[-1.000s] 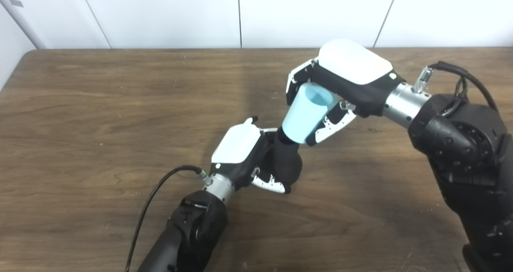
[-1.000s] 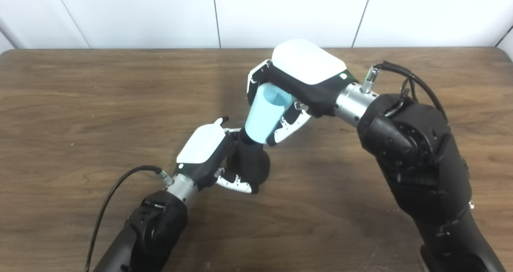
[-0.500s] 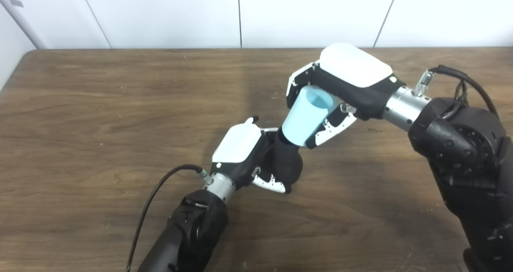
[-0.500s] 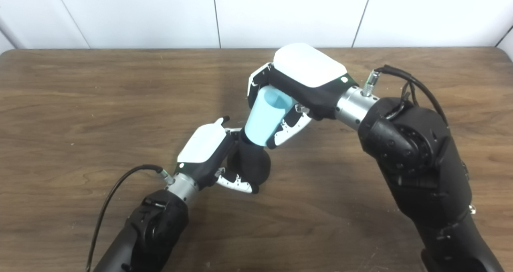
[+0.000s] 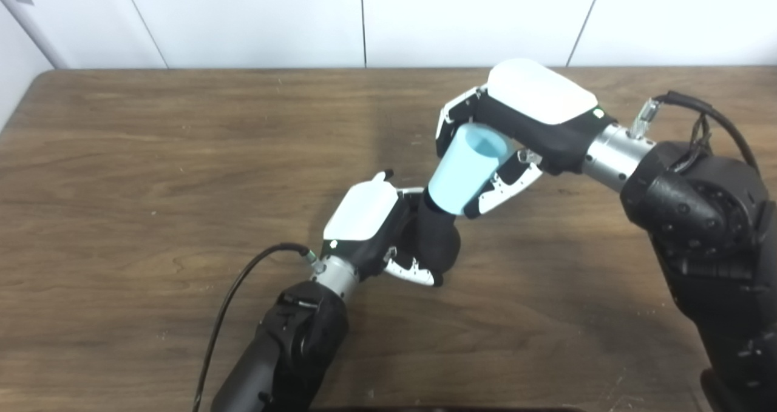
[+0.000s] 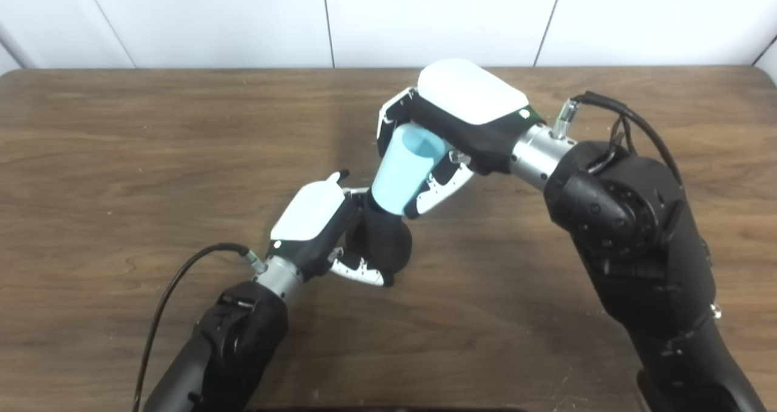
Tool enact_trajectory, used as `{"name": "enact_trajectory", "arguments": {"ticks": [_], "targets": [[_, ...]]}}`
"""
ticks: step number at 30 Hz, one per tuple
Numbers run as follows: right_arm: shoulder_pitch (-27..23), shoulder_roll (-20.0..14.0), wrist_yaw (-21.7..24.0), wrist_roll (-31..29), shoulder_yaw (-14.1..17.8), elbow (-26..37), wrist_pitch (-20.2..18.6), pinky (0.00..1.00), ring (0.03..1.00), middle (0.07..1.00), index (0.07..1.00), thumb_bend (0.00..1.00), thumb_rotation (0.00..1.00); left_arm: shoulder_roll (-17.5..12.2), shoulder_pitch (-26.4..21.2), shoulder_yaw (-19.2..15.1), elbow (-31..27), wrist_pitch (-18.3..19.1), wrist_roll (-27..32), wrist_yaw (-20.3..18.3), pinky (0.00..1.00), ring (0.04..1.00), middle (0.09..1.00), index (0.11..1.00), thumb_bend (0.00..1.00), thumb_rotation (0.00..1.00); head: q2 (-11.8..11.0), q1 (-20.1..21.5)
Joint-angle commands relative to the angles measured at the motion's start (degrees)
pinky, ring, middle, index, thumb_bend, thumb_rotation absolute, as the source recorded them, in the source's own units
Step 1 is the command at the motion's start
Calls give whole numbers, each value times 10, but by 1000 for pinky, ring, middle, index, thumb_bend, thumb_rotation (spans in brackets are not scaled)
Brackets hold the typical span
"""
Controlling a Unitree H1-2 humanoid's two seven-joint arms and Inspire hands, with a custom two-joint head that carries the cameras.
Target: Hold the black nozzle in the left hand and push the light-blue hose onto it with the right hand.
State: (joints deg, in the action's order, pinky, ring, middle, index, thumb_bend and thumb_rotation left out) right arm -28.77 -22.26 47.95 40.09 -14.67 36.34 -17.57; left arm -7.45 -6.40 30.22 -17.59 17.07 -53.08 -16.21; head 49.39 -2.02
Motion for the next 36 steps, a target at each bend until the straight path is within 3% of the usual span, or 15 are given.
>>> {"name": "enact_trajectory", "arguments": {"ticks": [1,7,14,24,36], "targets": [[-15,-1,-15,0,7,13,1,313,431,508,491,499,0,4,9,16,24,1,7,-33,1000,682,490,485,522,0,1,1],[-27,0,-5,4,10,27,-17,327,420,502,483,500,0,4,9,17,25,1,5,-33,1000,682,490,485,522,0,2,1],[-2,3,-16,11,-1,25,-5,314,430,512,494,499,0,4,7,17,22,2,6,-36,1000,680,490,485,522,0,2,0],[-17,1,-2,2,4,36,-20,312,424,515,500,498,0,4,8,18,23,3,4,-35,1000,680,490,485,522,0,2,0],[1,6,-17,11,-7,26,-9,313,417,512,505,498,0,3,8,18,21,5,1,-36,1000,681,490,485,522,0,4,-2]]}}
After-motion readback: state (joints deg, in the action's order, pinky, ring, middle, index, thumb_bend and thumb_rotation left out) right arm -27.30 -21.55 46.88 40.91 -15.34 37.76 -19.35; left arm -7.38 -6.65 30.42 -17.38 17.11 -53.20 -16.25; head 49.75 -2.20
